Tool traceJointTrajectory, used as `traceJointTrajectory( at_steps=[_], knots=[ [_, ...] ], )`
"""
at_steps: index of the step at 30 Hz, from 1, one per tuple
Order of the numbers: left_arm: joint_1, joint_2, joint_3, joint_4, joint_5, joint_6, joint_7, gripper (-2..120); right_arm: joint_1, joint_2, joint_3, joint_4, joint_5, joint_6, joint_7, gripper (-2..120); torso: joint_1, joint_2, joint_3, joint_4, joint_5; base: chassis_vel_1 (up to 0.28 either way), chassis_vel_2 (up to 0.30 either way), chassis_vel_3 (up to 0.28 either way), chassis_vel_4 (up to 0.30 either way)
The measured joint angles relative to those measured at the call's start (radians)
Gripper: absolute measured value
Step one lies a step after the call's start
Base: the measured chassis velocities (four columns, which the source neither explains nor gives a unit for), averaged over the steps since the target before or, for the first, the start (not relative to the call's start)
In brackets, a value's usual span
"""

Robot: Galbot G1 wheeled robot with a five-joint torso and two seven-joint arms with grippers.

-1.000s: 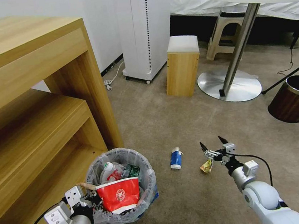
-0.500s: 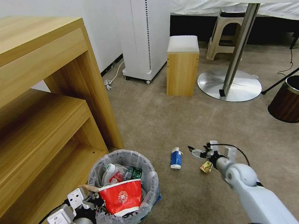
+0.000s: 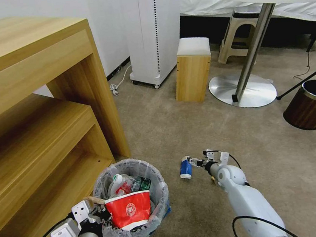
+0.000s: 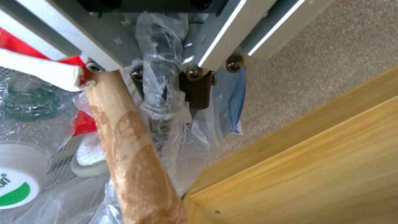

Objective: Pick up the trash bin and place the garbage on the floor into it.

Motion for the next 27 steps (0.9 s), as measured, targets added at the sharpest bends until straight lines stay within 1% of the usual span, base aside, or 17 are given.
traceJointTrajectory(
  at_steps=[1,3,4,9,10,12,13,14,15,16,17,20,21,23,24,25,27],
  knots=[
    [0.0,0.0,0.001,0.001,0.001,0.0,0.001,0,0.014,0.008,0.003,-0.023,-0.008,0.005,-0.001,73,0.0,0.0,0.0,0.0001,0.0,0.0,0.0,0.0,0.0],
    [0.0,-0.001,0.001,0.001,0.001,0.0,0.001,0,0.024,0.013,0.006,-0.037,-0.014,0.008,-0.003,71,0.0,0.0,0.0,0.0,0.0001,0.0,0.0,0.0,0.0],
    [0.0,-0.001,0.001,0.001,0.002,-0.001,0.002,0,0.04,0.021,0.009,-0.06,-0.025,0.013,-0.008,66,0.0,0.0,0.0,0.0001,0.0,0.0,0.0,0.0,0.0],
    [-0.001,0.001,0.0,0.001,0.002,-0.001,0.004,0,0.086,0.053,0.021,-0.135,-0.073,0.038,-0.027,59,0.0,0.0,0.0,0.0001,0.0,0.0,0.0,0.0,0.0],
    [-0.001,0.001,0.0,0.001,0.002,-0.001,0.004,0,0.086,0.053,0.021,-0.135,-0.073,0.038,-0.027,59,0.0,0.0,0.0,0.0001,0.0,0.0,0.0,0.0,0.0],
    [-0.002,0.002,-0.001,0.002,0.002,-0.001,0.005,0,0.093,0.061,0.022,-0.149,-0.085,0.043,-0.029,52,0.0,0.0,0.0,0.0001,0.0001,0.0,0.0,0.0,0.0],
    [-0.002,0.002,-0.001,0.002,0.002,-0.001,0.005,0,0.093,0.061,0.022,-0.149,-0.085,0.043,-0.029,52,0.0,0.0,0.0,0.0001,0.0001,0.0,0.0,0.0,0.0],
    [-0.003,0.003,-0.001,0.004,0.001,-0.002,0.006,0,0.096,0.065,0.022,-0.154,-0.094,0.045,-0.029,44,0.0,0.0,0.0,0.0001,0.0001,0.0,0.0,0.0,0.0],
    [-0.004,0.003,-0.001,0.005,0.001,-0.002,0.007,0,0.098,0.066,0.022,-0.158,-0.099,0.046,-0.029,41,0.0,0.0,0.0,0.0,0.0001,0.0,0.0,0.0,0.0],
    [-0.006,0.003,-0.001,0.008,0.001,-0.003,0.008,0,0.099,0.067,0.022,-0.163,-0.106,0.047,-0.029,35,0.0,0.0,0.0,0.0,0.0001,0.0,0.0,0.0,0.0],
    [-0.006,0.003,-0.001,0.008,0.001,-0.003,0.008,0,0.099,0.067,0.022,-0.163,-0.106,0.047,-0.029,35,0.0,0.0,0.0,0.0,0.0001,0.0,0.0,0.0,0.0],
    [-0.009,0.001,0.001,0.015,0.001,-0.005,0.009,0,0.099,0.062,0.021,-0.167,-0.118,0.049,-0.029,23,0.0,0.0,0.0,0.0001,0.0001,0.0,0.0,0.0,0.0],
    [-0.009,0.001,0.001,0.015,0.001,-0.005,0.009,0,0.099,0.062,0.021,-0.167,-0.118,0.049,-0.029,23,0.0,0.0,0.0,0.0001,0.0001,0.0,0.0,0.0,0.0],
    [-0.011,0.001,0.003,0.018,0.001,-0.007,0.011,0,0.093,0.052,0.021,-0.167,-0.125,0.052,-0.029,12,0.0,0.0,0.0,0.0,0.0001,0.0,0.0,0.0,0.0],
    [-0.013,0.0,0.003,0.02,0.001,-0.007,0.011,0,0.088,0.047,0.021,-0.166,-0.125,0.055,-0.03,8,0.0,0.0,0.0,0.0,0.0002,0.0,0.0,0.0,0.0],
    [-0.013,0.0,0.003,0.02,0.001,-0.007,0.011,0,0.088,0.047,0.021,-0.166,-0.125,0.055,-0.03,8,0.0,0.0,0.0,0.0,0.0002,0.0,0.0,0.0,0.0],
    [-0.015,-0.001,0.006,0.022,0.001,-0.008,0.012,0,0.069,0.03,0.017,-0.146,-0.121,0.063,-0.032,0,0.0,0.0,0.0,0.0002,0.0003,0.0,0.0,0.0,0.0]
  ],
)
